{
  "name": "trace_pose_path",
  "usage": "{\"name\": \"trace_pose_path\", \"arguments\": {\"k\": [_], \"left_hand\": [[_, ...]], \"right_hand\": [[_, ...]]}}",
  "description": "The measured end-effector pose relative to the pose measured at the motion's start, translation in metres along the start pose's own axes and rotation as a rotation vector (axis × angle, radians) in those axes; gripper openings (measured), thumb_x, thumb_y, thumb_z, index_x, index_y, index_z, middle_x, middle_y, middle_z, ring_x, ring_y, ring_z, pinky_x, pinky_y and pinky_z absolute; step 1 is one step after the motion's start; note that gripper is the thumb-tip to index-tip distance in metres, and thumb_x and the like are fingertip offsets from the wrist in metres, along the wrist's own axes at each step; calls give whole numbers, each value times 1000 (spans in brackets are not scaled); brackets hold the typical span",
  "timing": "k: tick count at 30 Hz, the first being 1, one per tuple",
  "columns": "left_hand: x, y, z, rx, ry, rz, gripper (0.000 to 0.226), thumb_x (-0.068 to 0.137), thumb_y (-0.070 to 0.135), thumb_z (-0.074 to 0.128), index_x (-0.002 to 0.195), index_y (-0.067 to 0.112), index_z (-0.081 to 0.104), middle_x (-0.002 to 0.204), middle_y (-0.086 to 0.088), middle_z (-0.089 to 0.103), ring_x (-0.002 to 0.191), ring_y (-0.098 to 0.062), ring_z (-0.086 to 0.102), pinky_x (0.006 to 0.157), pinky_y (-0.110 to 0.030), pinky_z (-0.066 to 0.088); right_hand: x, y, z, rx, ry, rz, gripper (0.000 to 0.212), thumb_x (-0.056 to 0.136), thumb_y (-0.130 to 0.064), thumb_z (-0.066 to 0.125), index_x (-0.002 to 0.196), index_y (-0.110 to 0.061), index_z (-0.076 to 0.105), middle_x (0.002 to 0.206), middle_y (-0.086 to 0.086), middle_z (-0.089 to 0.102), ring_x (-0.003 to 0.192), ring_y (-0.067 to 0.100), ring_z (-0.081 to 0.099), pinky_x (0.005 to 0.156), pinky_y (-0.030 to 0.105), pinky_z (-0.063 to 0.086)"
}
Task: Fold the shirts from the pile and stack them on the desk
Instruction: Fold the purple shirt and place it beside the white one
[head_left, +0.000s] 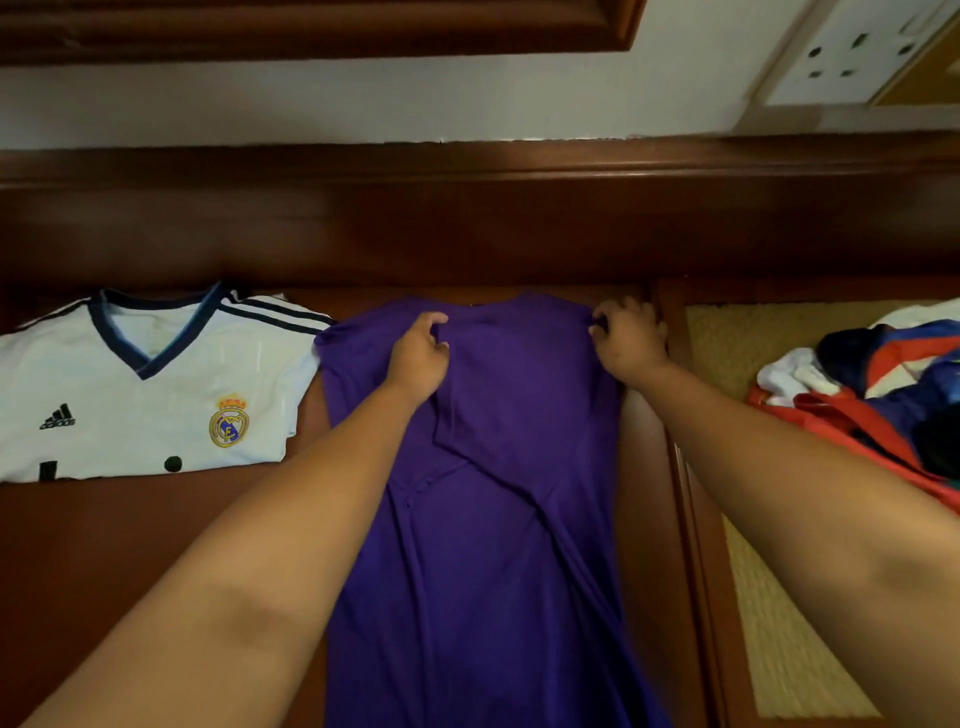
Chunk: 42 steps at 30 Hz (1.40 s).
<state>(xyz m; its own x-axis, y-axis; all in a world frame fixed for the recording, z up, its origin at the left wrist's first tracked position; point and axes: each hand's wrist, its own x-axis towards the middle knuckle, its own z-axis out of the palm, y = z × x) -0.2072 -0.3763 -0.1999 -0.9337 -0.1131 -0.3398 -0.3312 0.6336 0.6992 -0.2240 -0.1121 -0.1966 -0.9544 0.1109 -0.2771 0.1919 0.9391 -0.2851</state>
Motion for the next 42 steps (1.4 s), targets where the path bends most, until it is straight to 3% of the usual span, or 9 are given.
{"name": "trace_pose_path", "arguments": {"k": [4,8,13,20,27,32,36,39,42], "left_hand": [[-46,-11,8,236,90,222,43,89,10,58,131,10,52,117,-17,52,105,-36,51,94,-41,43],[-131,-33,36,502,47,494,34,81,20,60,115,16,63,114,-10,56,100,-32,56,76,-44,51],[-160,-54,51,668,-109,425,49,76,20,73,123,15,60,128,-11,55,118,-32,54,85,-46,52],[-193,-33,60,762,-162,298,54,98,27,43,149,19,28,157,-9,18,145,-27,16,113,-44,23],[-293,-36,92,712,-267,280,38,98,28,39,135,19,44,134,-5,43,120,-25,42,94,-36,37],[-361,-76,97,710,-288,284,48,96,29,43,143,25,35,155,-5,22,138,-23,25,107,-37,29],[-406,-107,86,704,-333,293,52,98,29,41,147,25,29,159,-5,14,143,-26,16,114,-41,22],[-433,-119,81,546,-330,270,44,97,25,45,141,21,42,152,-4,29,139,-23,27,111,-37,28],[-446,-112,84,138,-338,76,27,96,20,50,120,15,61,129,-6,57,114,-19,53,96,-27,40]], "right_hand": [[-65,3,20,136,169,-73,45,90,-22,59,133,-10,50,134,16,46,123,36,41,101,48,37],[-173,13,57,290,111,-106,25,89,-16,58,111,-6,61,111,18,57,103,36,54,89,40,44],[-258,31,96,214,-72,-119,16,85,-17,66,98,-9,61,95,12,57,87,33,57,74,40,49],[-282,37,93,176,-3,-125,21,82,-25,69,97,-10,62,95,13,57,84,34,55,71,43,50],[-360,67,102,141,-70,46,27,80,-27,71,93,-7,60,93,18,59,89,40,57,74,44,48],[-403,69,102,102,-134,244,33,89,-31,59,110,-6,60,114,15,58,111,35,51,90,37,42],[-430,60,95,181,-57,316,28,87,-24,57,107,-4,60,109,19,65,107,35,58,84,38,45],[-451,45,84,186,34,225,24,89,-24,59,104,-5,57,101,20,67,98,37,62,78,39,45],[-470,24,76,278,12,152,24,89,-21,59,109,-8,54,103,17,65,97,35,62,75,37,46]]}}
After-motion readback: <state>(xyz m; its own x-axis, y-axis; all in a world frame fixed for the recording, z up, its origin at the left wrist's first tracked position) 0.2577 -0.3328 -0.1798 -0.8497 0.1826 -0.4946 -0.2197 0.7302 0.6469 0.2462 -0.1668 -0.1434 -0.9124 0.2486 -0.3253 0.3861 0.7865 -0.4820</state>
